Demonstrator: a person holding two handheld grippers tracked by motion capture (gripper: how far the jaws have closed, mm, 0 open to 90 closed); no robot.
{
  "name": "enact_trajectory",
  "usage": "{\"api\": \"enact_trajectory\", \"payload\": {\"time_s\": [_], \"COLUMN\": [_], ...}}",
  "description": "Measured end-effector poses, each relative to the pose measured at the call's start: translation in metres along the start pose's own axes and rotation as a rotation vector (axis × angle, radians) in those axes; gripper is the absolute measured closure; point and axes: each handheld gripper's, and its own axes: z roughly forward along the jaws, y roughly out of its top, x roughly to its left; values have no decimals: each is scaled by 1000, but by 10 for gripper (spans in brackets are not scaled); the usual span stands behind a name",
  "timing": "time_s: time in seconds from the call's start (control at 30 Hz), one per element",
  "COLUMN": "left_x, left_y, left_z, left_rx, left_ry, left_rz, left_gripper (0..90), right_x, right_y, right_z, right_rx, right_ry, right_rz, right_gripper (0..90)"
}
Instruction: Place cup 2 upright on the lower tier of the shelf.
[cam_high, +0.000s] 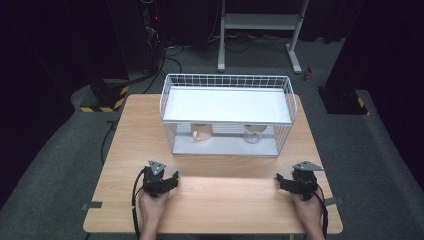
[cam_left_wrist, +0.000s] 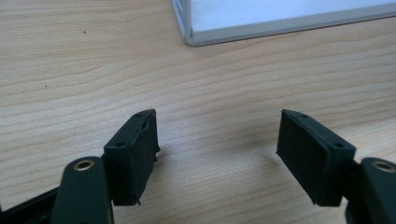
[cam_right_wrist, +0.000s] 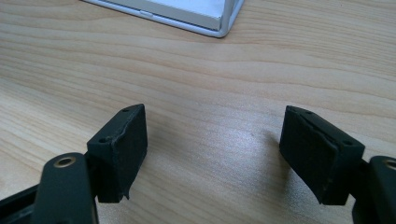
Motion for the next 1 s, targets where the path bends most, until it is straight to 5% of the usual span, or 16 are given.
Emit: {"api": "enact_trajectory", "payload": {"time_s": [1.0], "left_x": [2], "left_y": [0], "left_z": [5], "left_rx": [16], "left_ry": [25], "left_rz": [-1], "left_gripper": [274], "right_x": [0], "right_y": [0], "right_z": [0], "right_rx": [0], "right_ry": [0], "right_rz": [0], "right_gripper": [238]}}
